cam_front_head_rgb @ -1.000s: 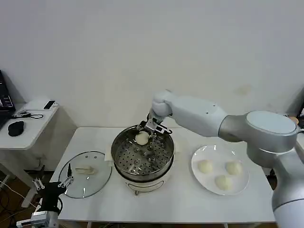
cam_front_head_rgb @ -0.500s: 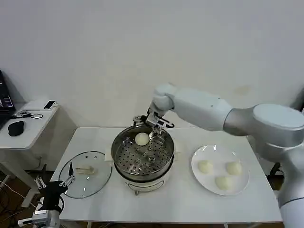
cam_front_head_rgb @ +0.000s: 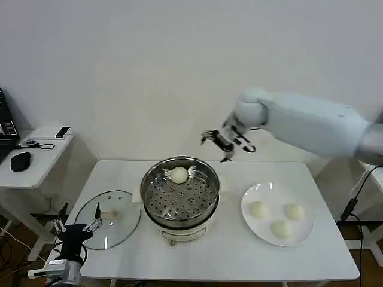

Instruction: Take steamed baozi put them in steamer then cover it.

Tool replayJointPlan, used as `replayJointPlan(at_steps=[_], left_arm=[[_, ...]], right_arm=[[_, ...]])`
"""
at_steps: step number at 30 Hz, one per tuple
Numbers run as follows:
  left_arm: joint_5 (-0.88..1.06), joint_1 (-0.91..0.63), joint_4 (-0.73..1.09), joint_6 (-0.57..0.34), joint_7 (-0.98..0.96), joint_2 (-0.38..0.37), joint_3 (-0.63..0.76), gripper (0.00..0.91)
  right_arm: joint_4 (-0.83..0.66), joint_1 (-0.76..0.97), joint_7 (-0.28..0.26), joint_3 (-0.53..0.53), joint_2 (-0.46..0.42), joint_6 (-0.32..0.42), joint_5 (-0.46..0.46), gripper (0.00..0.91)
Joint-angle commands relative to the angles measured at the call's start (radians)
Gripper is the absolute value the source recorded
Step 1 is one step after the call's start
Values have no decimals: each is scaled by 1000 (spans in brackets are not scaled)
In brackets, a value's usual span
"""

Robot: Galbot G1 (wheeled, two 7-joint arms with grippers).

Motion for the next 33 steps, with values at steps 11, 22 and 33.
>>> replayJointPlan(at_steps=[11,22,33], left_arm=[[8,0,2,18,8,11,22,907],[20,-3,19,15,10,6,32,907],[19,-8,31,15,14,14,25,907]], right_arm=[[186,-230,41,-5,-344,-290,27,907],[69,-378,61,73,-270,-344,33,907],[-20,-476,63,149,-190,-347,29,907]])
